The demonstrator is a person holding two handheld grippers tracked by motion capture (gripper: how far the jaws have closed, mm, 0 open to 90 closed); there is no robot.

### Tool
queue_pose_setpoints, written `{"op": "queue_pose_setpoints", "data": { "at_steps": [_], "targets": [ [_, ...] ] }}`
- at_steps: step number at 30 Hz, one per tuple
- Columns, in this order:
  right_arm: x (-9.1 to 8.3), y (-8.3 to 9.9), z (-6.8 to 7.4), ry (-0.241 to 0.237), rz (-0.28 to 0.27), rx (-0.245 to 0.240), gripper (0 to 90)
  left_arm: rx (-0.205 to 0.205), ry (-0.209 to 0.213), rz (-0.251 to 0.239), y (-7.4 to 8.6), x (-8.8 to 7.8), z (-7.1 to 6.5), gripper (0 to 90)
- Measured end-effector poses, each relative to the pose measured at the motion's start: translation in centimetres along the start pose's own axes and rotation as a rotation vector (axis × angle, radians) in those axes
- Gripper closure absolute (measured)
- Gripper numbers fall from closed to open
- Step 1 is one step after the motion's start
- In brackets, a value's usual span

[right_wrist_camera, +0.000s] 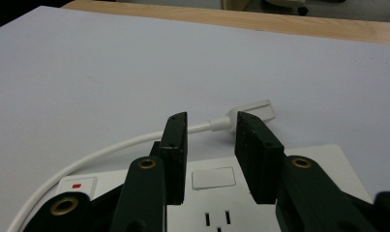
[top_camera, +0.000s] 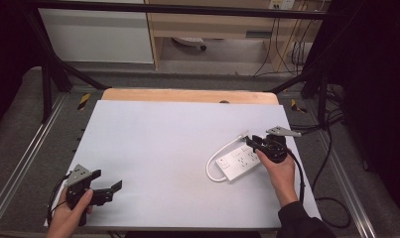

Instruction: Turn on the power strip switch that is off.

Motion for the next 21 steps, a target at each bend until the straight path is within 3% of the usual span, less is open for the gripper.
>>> {"op": "queue_pose_setpoints", "data": {
  "at_steps": [21],
  "targets": [
    [1.3,0.5,0.3,-0.011,0.013,0.007,72.5,0.021,0.014,0.018,0.1,0.2,-0.2,7.3]
  ]
}}
Point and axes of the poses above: each handheld gripper's, and its own axes: x roughly forward along the jaws, y roughly out of its underside, z roughly to its left, the point moved 2 cm from there along x, roughly forward along the jaws, and after that the axes turned 5 degrees about y, right-handed, at the moved point
